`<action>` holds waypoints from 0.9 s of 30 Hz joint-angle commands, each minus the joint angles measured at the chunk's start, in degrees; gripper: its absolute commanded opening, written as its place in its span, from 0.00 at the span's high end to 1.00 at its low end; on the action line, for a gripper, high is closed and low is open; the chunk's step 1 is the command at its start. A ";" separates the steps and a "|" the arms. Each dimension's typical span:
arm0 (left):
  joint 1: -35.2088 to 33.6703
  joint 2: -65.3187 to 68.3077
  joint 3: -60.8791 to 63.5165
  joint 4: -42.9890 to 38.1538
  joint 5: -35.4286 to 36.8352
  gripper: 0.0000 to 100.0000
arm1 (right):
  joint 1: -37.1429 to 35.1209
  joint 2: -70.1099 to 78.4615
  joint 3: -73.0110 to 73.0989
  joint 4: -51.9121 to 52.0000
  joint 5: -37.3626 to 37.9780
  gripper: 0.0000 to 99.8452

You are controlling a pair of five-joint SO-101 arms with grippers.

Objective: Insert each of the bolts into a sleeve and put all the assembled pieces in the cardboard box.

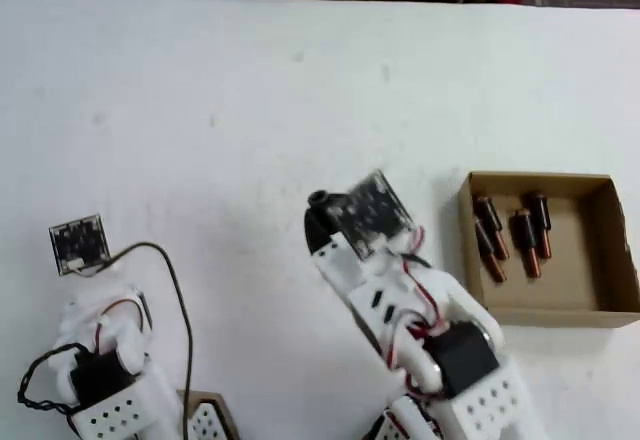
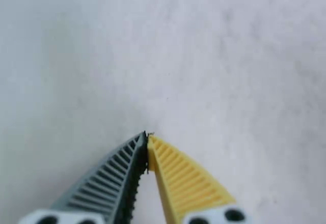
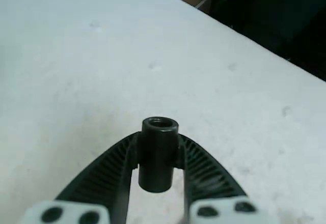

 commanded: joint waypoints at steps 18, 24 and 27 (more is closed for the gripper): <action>0.04 -0.66 -1.41 -0.18 -0.53 0.98 | -0.48 -21.67 12.48 -1.54 -0.62 0.98; 0.04 -0.66 -1.41 -0.44 -0.44 0.98 | -0.48 -25.54 21.01 -9.54 -0.70 0.98; 0.13 -0.66 -1.49 -0.53 -0.44 0.98 | -0.48 -25.80 23.91 -12.79 -0.70 0.98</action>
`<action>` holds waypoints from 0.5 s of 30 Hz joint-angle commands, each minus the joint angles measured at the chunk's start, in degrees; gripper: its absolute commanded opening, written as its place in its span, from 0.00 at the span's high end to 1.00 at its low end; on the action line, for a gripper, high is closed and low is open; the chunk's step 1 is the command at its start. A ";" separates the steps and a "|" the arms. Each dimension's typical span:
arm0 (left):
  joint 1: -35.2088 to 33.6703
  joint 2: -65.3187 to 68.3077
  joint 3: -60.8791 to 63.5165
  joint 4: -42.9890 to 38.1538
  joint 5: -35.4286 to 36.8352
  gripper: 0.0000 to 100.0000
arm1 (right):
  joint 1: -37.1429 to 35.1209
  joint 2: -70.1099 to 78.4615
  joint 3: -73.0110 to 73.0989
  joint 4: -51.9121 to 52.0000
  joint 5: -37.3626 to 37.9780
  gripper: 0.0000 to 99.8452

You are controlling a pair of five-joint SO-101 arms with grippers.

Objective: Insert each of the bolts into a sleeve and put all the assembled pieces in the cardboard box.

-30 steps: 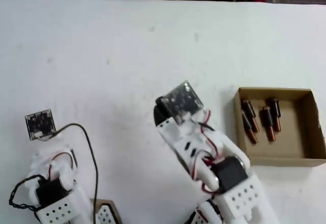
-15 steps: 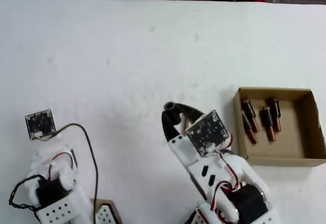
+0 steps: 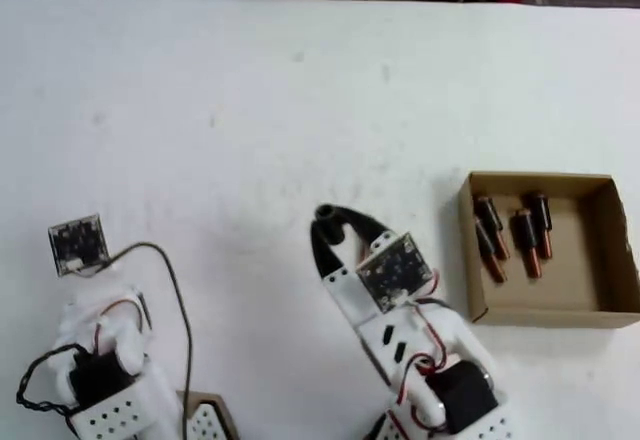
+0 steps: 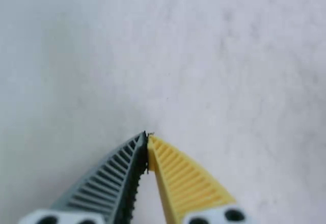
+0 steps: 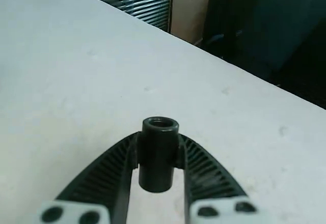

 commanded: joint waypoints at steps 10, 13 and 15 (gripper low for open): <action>3.12 -0.66 -2.29 -3.34 -0.53 0.98 | -0.48 -1.19 9.49 -18.51 -0.70 0.98; 9.63 -0.57 -4.22 -2.20 -2.37 0.98 | -0.48 -1.19 9.49 -18.77 -0.70 0.98; 13.23 -0.57 -6.15 -0.70 -2.73 0.98 | -0.48 -1.19 9.58 -18.77 -0.70 0.98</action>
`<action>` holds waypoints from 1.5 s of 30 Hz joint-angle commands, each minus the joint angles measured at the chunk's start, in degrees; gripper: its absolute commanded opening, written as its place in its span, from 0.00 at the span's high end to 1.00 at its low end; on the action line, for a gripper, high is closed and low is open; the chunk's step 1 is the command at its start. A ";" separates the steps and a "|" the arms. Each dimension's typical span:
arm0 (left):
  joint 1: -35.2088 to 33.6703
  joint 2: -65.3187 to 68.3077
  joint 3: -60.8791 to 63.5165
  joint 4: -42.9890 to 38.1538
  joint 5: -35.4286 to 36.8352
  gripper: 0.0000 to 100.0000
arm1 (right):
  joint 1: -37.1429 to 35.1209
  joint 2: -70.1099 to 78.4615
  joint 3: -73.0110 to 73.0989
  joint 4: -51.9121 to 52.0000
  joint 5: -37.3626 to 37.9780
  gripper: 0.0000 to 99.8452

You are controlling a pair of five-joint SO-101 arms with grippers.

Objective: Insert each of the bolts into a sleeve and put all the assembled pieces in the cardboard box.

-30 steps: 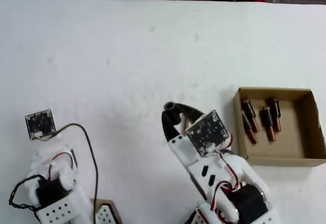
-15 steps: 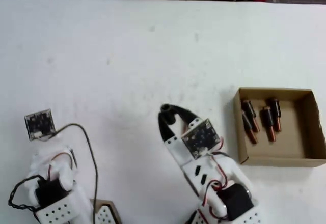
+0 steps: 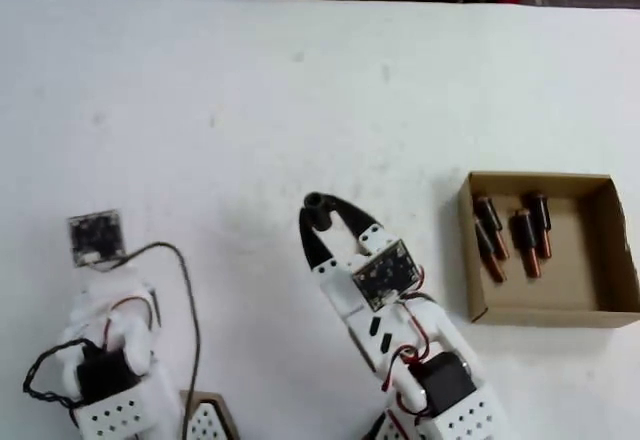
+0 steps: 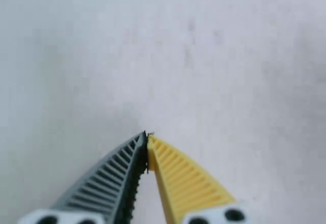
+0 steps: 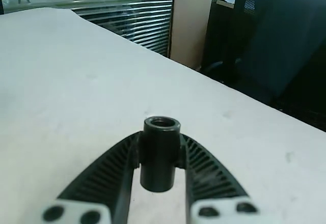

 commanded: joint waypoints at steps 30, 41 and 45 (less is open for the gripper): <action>24.57 3.56 -18.29 -0.88 0.79 0.98 | 21.32 -1.19 6.59 -19.03 -7.91 0.98; 35.74 43.91 -43.08 -1.14 7.91 0.98 | 25.10 -1.19 6.42 -19.12 -7.91 0.98; 38.11 54.73 -49.05 -3.08 11.69 0.98 | 26.95 -1.19 6.33 -19.12 -8.00 0.98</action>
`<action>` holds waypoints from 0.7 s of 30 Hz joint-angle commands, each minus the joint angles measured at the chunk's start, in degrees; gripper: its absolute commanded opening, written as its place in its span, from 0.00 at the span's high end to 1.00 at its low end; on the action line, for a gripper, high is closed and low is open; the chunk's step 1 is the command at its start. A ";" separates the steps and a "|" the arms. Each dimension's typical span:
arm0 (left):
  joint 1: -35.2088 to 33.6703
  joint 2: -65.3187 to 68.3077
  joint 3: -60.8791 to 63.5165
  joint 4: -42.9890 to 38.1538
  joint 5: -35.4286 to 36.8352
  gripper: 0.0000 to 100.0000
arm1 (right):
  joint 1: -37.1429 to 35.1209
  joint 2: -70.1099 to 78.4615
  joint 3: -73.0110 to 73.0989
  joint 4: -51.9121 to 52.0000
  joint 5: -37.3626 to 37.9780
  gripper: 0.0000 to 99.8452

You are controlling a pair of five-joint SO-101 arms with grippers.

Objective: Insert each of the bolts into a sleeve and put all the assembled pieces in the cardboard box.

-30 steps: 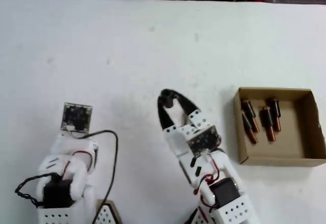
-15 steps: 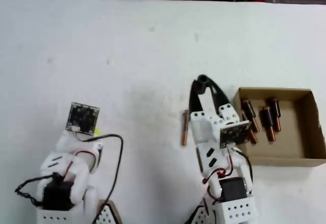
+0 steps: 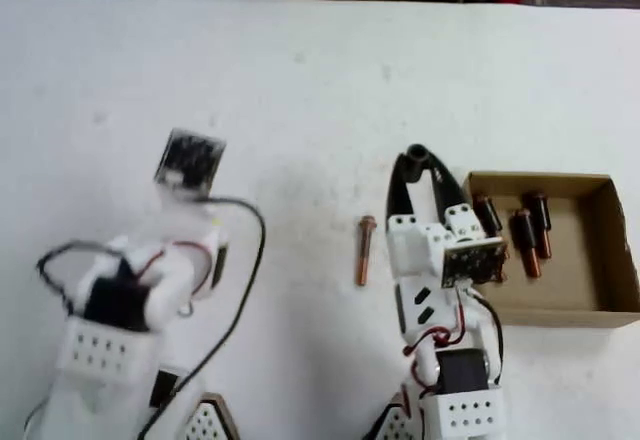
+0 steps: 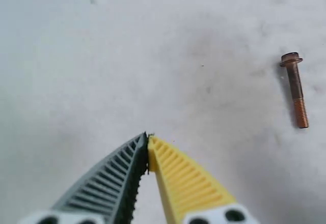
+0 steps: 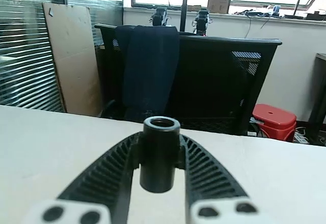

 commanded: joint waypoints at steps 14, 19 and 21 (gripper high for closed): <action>15.69 45.23 -24.44 -11.87 7.30 0.98 | 8.57 -1.10 0.44 -1.54 -0.70 0.98; 16.13 57.01 -34.73 -11.52 8.35 0.98 | 11.82 -1.01 0.44 -1.45 -0.70 0.98; 16.13 61.32 -37.98 -11.52 13.36 0.98 | 12.62 -1.01 0.44 -1.36 -0.70 0.98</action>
